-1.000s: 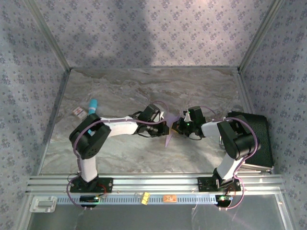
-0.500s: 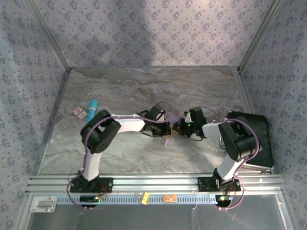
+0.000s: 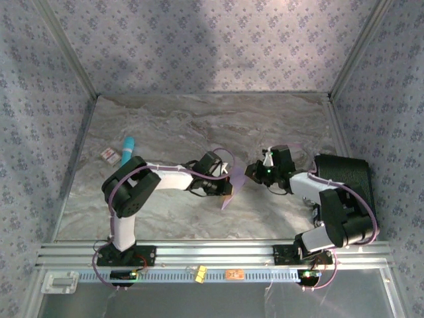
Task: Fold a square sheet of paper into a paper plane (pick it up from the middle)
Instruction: Fold the wing for the fifth time at the center of the table.
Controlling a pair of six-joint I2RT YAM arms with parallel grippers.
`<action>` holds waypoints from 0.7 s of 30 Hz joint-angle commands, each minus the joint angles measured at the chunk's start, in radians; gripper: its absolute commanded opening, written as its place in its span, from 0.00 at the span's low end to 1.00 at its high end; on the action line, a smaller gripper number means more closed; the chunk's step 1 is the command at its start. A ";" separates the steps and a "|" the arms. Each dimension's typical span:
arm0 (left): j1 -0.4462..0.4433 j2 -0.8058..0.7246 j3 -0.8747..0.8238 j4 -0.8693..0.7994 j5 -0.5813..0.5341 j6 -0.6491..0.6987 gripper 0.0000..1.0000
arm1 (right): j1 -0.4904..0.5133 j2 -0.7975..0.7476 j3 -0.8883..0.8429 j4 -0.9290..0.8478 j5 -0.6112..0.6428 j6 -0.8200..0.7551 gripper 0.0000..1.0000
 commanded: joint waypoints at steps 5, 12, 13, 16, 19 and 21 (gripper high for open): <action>0.014 0.064 -0.024 -0.222 -0.038 0.044 0.00 | 0.098 0.051 0.005 -0.001 0.039 -0.042 0.08; 0.014 0.066 -0.027 -0.223 -0.038 0.036 0.00 | 0.099 0.150 0.008 0.020 0.076 -0.041 0.07; 0.014 0.066 -0.029 -0.223 -0.040 0.033 0.00 | 0.088 0.155 0.007 0.004 0.098 -0.045 0.07; 0.014 0.065 -0.035 -0.219 -0.045 0.025 0.00 | 0.052 0.164 0.016 -0.025 0.120 -0.064 0.07; 0.014 0.070 -0.039 -0.217 -0.047 0.020 0.00 | 0.010 0.175 0.021 -0.018 0.104 -0.075 0.08; 0.013 0.070 -0.042 -0.215 -0.050 0.017 0.00 | -0.014 0.182 0.032 -0.024 0.099 -0.081 0.08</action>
